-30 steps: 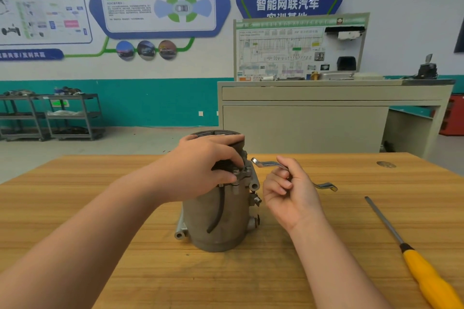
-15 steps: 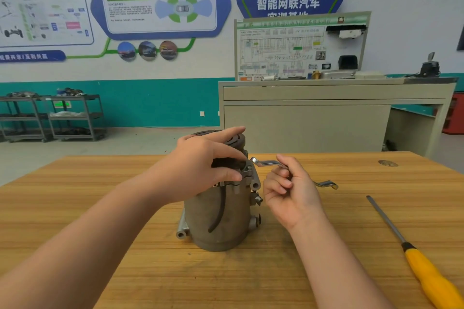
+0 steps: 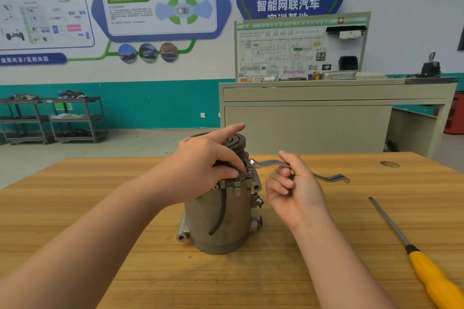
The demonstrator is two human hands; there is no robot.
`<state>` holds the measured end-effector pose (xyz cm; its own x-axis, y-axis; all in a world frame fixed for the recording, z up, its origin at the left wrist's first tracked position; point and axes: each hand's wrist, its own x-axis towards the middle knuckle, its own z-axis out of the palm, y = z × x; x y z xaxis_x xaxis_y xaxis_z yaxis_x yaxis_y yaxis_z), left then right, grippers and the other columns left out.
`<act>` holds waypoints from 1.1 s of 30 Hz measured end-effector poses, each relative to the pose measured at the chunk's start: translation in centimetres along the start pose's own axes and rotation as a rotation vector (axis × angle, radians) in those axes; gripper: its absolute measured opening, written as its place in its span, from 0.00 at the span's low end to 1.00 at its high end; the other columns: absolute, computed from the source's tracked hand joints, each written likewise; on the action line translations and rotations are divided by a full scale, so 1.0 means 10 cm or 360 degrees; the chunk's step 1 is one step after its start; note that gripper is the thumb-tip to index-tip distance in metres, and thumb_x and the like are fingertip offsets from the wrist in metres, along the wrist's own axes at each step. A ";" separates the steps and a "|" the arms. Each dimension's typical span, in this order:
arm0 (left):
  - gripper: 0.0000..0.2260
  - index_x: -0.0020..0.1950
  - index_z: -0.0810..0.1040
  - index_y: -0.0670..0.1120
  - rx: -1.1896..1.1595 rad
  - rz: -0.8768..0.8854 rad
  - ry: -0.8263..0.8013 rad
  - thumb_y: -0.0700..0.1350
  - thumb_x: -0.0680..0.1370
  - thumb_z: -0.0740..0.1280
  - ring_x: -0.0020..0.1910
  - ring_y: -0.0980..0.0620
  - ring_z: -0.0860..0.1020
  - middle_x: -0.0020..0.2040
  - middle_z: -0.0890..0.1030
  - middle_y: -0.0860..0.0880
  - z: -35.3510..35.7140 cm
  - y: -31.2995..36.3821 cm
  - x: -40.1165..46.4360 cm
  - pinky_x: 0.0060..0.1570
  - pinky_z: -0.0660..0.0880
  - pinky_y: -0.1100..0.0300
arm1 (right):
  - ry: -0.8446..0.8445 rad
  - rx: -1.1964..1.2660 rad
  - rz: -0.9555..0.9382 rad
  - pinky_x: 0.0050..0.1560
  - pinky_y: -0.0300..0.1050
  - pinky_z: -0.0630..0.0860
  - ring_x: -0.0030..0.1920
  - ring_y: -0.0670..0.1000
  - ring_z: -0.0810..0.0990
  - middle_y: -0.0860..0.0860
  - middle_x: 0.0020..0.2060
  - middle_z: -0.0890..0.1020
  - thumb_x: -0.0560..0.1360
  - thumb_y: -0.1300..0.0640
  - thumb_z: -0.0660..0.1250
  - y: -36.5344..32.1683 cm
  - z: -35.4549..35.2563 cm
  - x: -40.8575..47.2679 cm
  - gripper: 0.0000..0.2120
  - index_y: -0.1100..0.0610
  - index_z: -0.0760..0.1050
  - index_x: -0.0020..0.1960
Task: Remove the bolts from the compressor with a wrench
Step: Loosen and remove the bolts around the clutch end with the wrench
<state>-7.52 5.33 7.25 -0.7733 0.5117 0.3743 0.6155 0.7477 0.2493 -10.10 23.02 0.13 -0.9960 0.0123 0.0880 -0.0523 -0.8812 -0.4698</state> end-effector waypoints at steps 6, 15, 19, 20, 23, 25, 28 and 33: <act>0.03 0.43 0.78 0.61 0.0044 -0.0084 0.0134 0.56 0.73 0.72 0.76 0.56 0.58 0.77 0.53 0.66 0.13 0.04 0.01 0.74 0.51 0.46 | 0.0006 0.0023 0.0008 0.16 0.34 0.61 0.17 0.43 0.64 0.48 0.22 0.69 0.76 0.62 0.65 -0.02 0.01 -0.02 0.12 0.55 0.65 0.38; 0.11 0.43 0.74 0.63 0.0160 -0.0018 0.0019 0.46 0.78 0.68 0.77 0.56 0.54 0.72 0.43 0.72 0.06 0.06 0.02 0.75 0.49 0.47 | -0.0007 -0.0030 -0.0059 0.16 0.34 0.60 0.17 0.43 0.63 0.48 0.22 0.68 0.77 0.64 0.64 -0.01 0.04 -0.05 0.13 0.54 0.64 0.38; 0.03 0.45 0.77 0.56 0.0302 0.0056 0.0200 0.49 0.78 0.67 0.75 0.59 0.53 0.68 0.31 0.74 0.22 0.01 -0.01 0.68 0.49 0.54 | 0.0005 -0.0222 -0.0390 0.18 0.34 0.60 0.18 0.44 0.64 0.49 0.22 0.69 0.77 0.64 0.64 -0.01 0.09 -0.11 0.17 0.53 0.65 0.33; 0.02 0.45 0.77 0.54 0.0270 0.0086 0.0274 0.50 0.77 0.68 0.74 0.59 0.55 0.68 0.31 0.75 0.24 0.00 -0.03 0.67 0.49 0.55 | 0.0001 -0.0300 -0.0502 0.18 0.34 0.61 0.18 0.44 0.64 0.49 0.22 0.69 0.77 0.64 0.65 -0.01 0.10 -0.13 0.20 0.52 0.66 0.30; 0.07 0.43 0.74 0.52 -0.0122 0.0148 0.0474 0.49 0.74 0.71 0.73 0.60 0.61 0.71 0.40 0.77 0.22 -0.03 -0.04 0.71 0.57 0.48 | -0.0027 -0.0554 -0.0804 0.20 0.35 0.62 0.19 0.45 0.66 0.50 0.21 0.70 0.78 0.59 0.67 0.00 0.13 -0.18 0.24 0.50 0.66 0.25; 0.05 0.44 0.75 0.51 -0.0219 0.0161 0.0475 0.48 0.75 0.71 0.74 0.62 0.60 0.72 0.44 0.77 0.20 -0.06 -0.04 0.71 0.62 0.44 | -0.0042 -0.0743 -0.1001 0.21 0.35 0.64 0.20 0.46 0.68 0.48 0.21 0.71 0.77 0.56 0.69 0.01 0.14 -0.21 0.23 0.49 0.66 0.26; 0.02 0.47 0.79 0.51 -0.0394 0.0137 0.0623 0.45 0.76 0.68 0.74 0.63 0.61 0.76 0.55 0.68 0.19 -0.10 -0.07 0.69 0.66 0.64 | -0.0047 -0.0915 -0.1190 0.23 0.37 0.67 0.22 0.47 0.72 0.46 0.20 0.72 0.76 0.52 0.69 0.03 0.16 -0.25 0.21 0.47 0.67 0.27; 0.05 0.51 0.79 0.51 -0.1069 -0.0112 0.1385 0.44 0.78 0.66 0.57 0.58 0.80 0.56 0.81 0.58 0.09 -0.36 -0.35 0.54 0.79 0.63 | 0.0076 -0.0757 -0.0865 0.20 0.37 0.63 0.20 0.46 0.69 0.49 0.21 0.72 0.78 0.60 0.68 0.01 0.13 -0.19 0.23 0.50 0.65 0.26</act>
<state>-7.12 1.25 4.24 -0.6006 -0.1936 0.7758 0.7357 0.2460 0.6310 -8.16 22.35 1.07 -0.8220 0.4203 0.3843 -0.5557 -0.4439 -0.7030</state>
